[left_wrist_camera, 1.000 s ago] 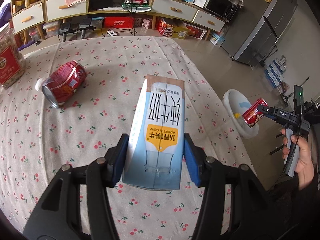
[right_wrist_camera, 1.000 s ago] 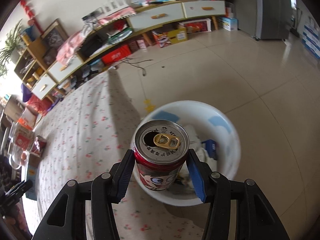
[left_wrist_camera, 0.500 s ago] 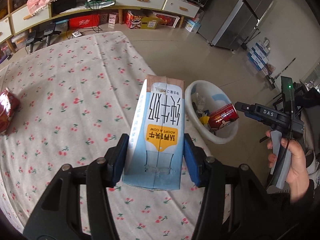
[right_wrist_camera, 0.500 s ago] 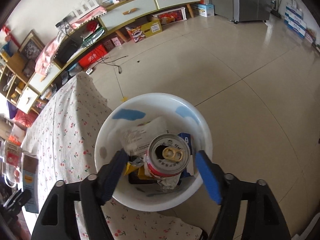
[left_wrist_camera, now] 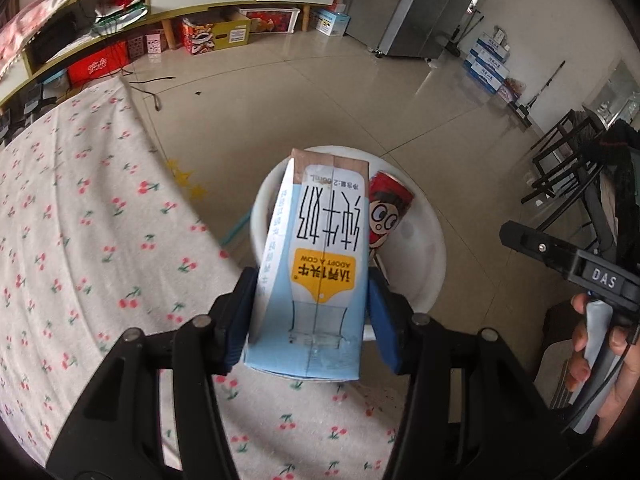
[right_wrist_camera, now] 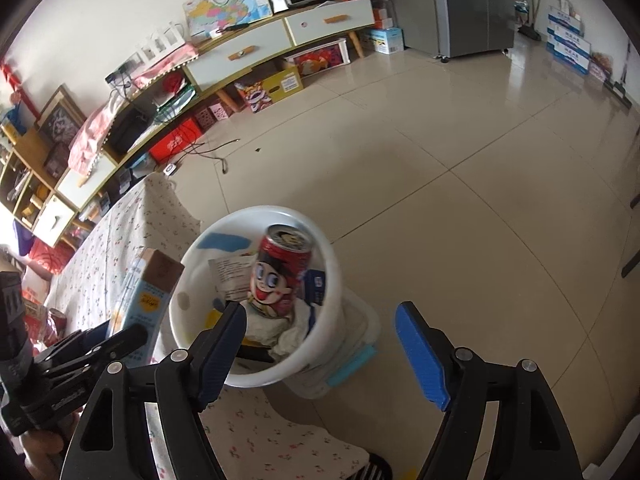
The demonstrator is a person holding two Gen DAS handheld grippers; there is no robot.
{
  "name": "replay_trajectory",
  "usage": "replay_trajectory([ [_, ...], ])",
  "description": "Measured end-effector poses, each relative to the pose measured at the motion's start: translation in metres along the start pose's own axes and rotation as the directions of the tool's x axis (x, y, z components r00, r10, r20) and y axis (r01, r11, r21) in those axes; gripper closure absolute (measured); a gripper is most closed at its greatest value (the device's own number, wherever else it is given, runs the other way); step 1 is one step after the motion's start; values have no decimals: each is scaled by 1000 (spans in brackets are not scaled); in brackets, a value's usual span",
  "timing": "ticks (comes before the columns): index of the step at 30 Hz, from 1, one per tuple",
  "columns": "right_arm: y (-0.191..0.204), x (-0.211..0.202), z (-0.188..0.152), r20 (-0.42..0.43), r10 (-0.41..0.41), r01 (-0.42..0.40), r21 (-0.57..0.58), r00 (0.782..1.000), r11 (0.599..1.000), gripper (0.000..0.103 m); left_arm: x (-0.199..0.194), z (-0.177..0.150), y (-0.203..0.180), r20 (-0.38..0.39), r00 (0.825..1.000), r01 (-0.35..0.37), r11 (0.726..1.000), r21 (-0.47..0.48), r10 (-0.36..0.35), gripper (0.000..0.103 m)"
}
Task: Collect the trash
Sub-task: 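Open the right tool to drop the red can while the left tool drops the carton into the bin, then move both tools back over the table toward the remaining red can and tissue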
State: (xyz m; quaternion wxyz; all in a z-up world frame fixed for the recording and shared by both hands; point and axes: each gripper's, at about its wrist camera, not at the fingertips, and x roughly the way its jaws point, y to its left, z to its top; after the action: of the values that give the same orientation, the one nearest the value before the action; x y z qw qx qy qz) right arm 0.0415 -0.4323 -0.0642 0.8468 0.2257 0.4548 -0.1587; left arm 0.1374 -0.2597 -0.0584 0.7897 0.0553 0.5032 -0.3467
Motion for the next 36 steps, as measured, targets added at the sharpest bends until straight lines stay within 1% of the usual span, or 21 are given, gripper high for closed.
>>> replay_trajectory([
  [3,-12,-1,-1,-4,0,0,22,1000,1000,24,4,4,-7,15,1000,15,1000,15,-15,48],
  [4,-15,-2,-1,-4,0,0,26,1000,1000,24,4,6,-9,25,999,31,999,22,-32,48],
  [5,-18,-2,-1,-3,1,-1,30,1000,1000,24,3,7,-10,42,998,51,998,28,-52,45],
  [6,-19,-3,-1,-1,2,-2,32,1000,999,24,3,8,-10,51,997,53,998,30,-54,41],
  [7,-20,-4,-1,0,4,-4,35,1000,999,24,2,9,-11,62,997,37,999,29,-38,28],
  [8,-21,-5,-1,2,7,-7,37,1000,999,24,-2,8,-10,82,996,22,999,24,-24,23],
  [10,-21,-7,-2,5,12,-12,38,1000,999,24,-5,10,-7,93,995,23,1000,18,-25,23],
  [15,-15,-11,-4,18,20,-21,23,1000,1000,24,-23,3,7,100,995,-9,1000,-15,11,23],
  [21,-8,-12,-8,15,25,-25,2,1000,1000,24,-46,-15,33,109,993,-33,997,-72,40,20],
  [27,6,-14,-12,9,27,-26,-34,1000,999,23,-67,-36,58,96,991,-85,991,-107,95,18],
  [30,19,-13,-15,-5,32,-32,-60,999,998,22,-81,-49,74,110,988,-97,988,-124,111,15],
  [32,30,-12,-17,-13,38,-39,-78,999,996,22,-90,-57,82,119,984,-114,983,-141,131,10],
  [36,57,-13,-22,-18,46,-48,-129,999,991,21,-105,-70,104,117,978,-150,975,-165,171,6],
])
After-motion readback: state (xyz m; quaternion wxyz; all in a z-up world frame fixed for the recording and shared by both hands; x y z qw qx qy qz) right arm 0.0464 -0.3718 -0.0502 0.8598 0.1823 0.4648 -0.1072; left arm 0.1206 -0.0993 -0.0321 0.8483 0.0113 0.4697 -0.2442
